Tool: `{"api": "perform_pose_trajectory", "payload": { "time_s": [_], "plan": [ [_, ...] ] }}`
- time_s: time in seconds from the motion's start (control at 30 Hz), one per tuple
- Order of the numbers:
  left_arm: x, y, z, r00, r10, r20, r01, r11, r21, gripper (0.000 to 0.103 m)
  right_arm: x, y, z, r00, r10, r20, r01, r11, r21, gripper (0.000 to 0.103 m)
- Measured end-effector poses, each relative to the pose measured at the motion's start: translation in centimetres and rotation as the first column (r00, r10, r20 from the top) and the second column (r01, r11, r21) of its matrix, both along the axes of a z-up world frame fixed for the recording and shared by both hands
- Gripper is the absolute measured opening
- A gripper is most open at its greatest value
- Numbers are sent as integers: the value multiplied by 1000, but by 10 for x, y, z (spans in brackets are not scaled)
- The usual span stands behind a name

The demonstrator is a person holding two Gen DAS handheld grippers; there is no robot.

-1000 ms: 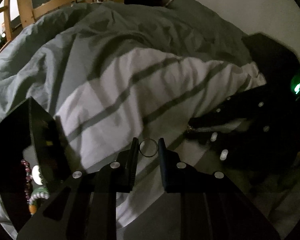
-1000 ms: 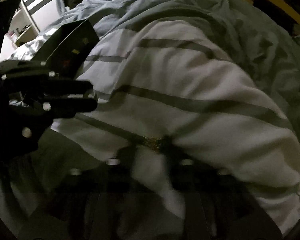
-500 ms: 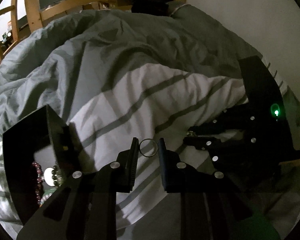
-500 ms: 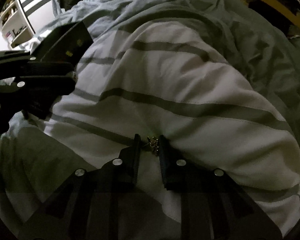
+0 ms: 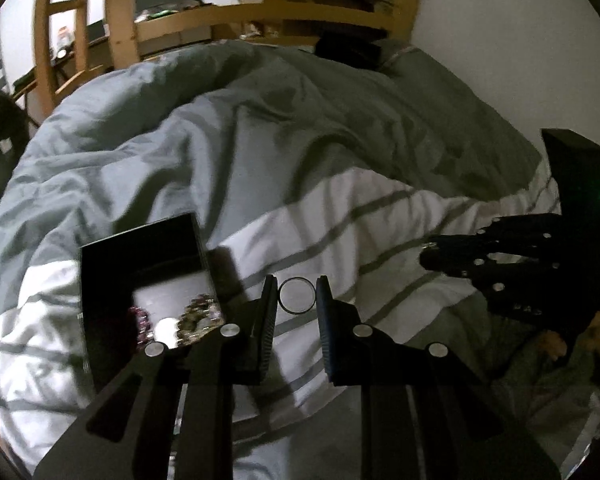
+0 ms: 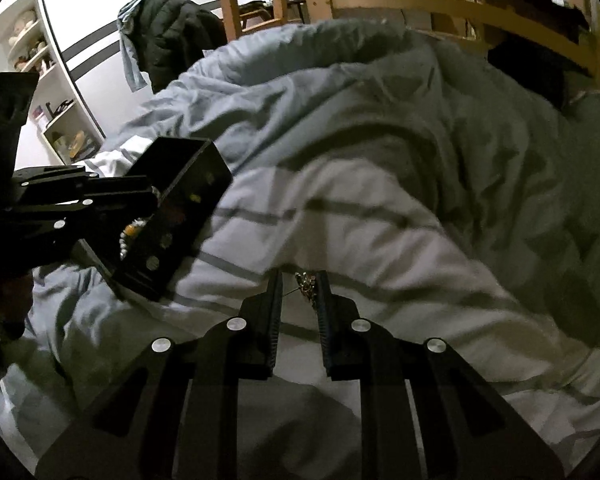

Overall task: Organize jewelry
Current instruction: 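Carry the ring into the black box with the left tool while the right tool follows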

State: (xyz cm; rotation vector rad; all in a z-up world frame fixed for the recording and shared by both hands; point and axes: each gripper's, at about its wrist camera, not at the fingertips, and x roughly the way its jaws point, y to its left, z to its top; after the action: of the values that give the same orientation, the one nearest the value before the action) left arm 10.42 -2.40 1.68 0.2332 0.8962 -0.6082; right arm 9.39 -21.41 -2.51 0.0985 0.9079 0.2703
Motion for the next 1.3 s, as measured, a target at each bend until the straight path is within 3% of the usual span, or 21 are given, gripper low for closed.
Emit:
{"api": "perform_pose_trajectory", "payload": {
  "time_s": [0.33,0.67,1.3],
  "plan": [
    [1,36,29,997,73,38,-71,997,-42,19,-2,30,48,997,59,54,-55,996,-71,17],
    [7,68,41,990,134,43,-130,988,-79,19,4,82,75,985,151,82,-141,983,-113,17],
    [40,94,12,972,222,-72,-227,971,-71,19,29,157,51,956,291,36,-287,953,-99,17]
  ]
}}
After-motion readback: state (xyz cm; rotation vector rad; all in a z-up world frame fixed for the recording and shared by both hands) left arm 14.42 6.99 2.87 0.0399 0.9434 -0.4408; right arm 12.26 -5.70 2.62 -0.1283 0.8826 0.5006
